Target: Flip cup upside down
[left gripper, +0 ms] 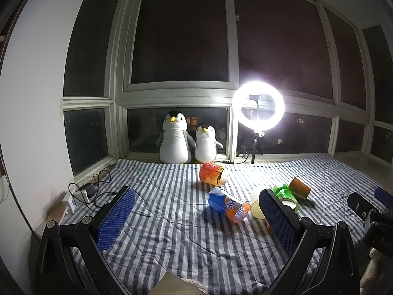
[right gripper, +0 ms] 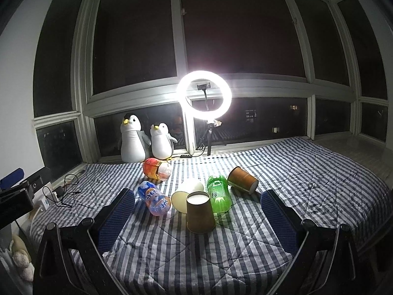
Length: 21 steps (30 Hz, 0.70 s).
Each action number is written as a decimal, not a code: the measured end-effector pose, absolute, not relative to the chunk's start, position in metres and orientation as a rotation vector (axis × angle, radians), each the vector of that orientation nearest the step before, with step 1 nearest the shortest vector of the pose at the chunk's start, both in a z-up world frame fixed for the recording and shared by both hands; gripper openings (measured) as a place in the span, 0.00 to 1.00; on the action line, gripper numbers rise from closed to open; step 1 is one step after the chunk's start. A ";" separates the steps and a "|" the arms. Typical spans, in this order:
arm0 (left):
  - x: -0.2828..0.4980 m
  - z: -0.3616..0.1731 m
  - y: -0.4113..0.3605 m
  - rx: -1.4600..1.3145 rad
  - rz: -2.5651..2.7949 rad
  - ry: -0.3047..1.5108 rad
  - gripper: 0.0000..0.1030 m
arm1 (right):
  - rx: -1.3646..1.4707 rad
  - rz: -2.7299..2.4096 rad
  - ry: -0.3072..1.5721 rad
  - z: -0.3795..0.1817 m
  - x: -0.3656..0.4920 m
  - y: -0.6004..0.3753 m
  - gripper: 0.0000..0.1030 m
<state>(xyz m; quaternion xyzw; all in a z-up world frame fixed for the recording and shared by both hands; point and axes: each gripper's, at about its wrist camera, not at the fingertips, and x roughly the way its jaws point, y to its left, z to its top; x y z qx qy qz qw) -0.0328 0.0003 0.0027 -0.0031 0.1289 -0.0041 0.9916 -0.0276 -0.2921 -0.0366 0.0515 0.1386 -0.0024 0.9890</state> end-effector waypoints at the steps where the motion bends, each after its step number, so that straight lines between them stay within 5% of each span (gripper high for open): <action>1: -0.032 0.003 0.000 -0.006 -0.010 0.260 1.00 | 0.106 -0.006 0.278 -0.037 -0.028 -0.293 0.99; 21: -0.028 -0.002 -0.004 0.008 -0.015 0.266 1.00 | 0.113 -0.002 0.279 -0.037 -0.028 -0.296 0.99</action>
